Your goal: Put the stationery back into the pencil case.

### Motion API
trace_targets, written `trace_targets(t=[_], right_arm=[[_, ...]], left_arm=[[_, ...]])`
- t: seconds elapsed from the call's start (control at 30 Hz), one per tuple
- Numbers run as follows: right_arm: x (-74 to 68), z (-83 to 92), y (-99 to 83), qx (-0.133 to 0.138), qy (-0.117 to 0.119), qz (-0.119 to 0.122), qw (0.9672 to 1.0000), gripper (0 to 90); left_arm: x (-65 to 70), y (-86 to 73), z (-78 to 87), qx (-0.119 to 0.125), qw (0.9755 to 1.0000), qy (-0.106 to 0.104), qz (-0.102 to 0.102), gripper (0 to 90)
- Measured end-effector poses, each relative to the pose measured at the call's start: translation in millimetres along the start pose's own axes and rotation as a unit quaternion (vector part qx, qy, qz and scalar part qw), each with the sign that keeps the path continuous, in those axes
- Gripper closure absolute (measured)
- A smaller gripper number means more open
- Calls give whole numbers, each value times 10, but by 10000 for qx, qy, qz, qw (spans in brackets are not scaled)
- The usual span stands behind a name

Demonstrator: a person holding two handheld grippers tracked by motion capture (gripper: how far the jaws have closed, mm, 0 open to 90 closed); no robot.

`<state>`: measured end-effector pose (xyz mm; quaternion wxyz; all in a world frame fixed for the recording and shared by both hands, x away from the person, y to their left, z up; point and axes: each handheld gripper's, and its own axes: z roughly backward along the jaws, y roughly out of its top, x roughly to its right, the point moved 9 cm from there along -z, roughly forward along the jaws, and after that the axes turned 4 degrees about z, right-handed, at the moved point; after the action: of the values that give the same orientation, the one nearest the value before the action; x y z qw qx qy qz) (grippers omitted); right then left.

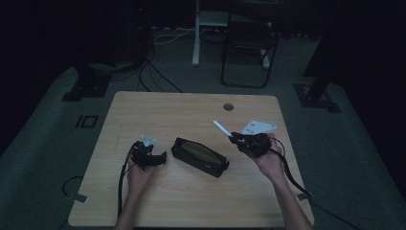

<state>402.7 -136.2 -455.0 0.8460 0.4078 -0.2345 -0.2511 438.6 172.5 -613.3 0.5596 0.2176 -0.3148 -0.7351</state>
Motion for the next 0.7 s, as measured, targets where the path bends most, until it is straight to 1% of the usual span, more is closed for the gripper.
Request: trace_targets(t=[0.47, 0.7], right_arm=[[-79, -96, 107, 45, 128, 71, 9999, 790], [-102, -139, 106, 29, 187, 58, 9998, 790]], left_arm=[[7, -1, 1, -6, 10000, -4, 2, 123], [9, -2, 1, -8, 10000, -7, -1, 124]])
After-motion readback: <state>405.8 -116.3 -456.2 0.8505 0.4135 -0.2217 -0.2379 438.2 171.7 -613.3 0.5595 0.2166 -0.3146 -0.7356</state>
